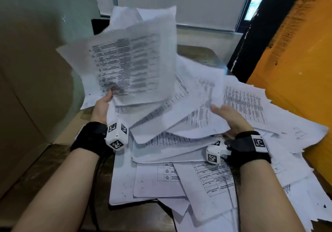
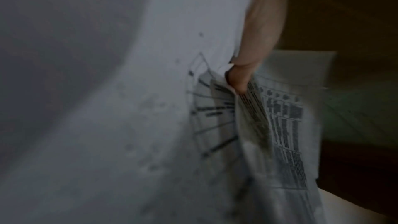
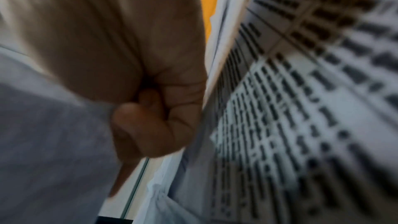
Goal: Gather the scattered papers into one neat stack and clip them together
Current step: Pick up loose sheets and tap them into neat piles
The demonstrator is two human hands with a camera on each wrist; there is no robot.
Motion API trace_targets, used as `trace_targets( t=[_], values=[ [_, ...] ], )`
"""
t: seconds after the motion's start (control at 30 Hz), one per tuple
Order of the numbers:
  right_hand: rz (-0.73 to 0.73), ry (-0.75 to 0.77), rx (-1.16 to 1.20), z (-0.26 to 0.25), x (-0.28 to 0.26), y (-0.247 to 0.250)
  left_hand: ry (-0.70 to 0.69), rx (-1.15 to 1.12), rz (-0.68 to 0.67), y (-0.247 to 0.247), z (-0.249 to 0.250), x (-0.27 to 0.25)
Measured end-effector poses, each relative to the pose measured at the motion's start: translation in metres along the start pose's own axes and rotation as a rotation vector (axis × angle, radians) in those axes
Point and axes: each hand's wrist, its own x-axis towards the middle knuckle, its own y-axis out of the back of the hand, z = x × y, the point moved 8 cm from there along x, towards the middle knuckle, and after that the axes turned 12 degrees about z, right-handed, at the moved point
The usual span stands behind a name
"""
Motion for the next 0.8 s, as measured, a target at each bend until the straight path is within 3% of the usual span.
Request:
trace_targets(
  t=[0.13,0.27,0.4,0.5,0.6,0.7,0.8],
  values=[
    [-0.065,0.151,-0.331,-0.004,-0.002,-0.015,-0.062,0.15,0.008,-0.01,0.005,-0.015],
    [-0.222,0.06,-0.323,0.003,-0.009,-0.027,0.009,0.063,-0.019,-0.008,-0.005,0.007],
    [-0.056,0.112,-0.364,-0.004,-0.002,-0.009,0.046,-0.033,-0.027,-0.004,-0.007,0.013],
    [-0.089,0.103,-0.473,-0.005,-0.008,-0.013,0.027,-0.038,-0.008,-0.004,-0.005,0.011],
    [-0.136,-0.013,-0.414,0.005,-0.012,-0.019,0.047,-0.024,-0.004,-0.002,-0.008,0.012],
    [-0.18,-0.035,-0.465,0.008,-0.013,-0.016,0.062,-0.03,-0.029,-0.004,-0.009,0.012],
    [-0.121,0.023,-0.193,-0.012,-0.018,-0.004,0.094,-0.013,-0.078,-0.008,-0.012,0.012]
  ],
)
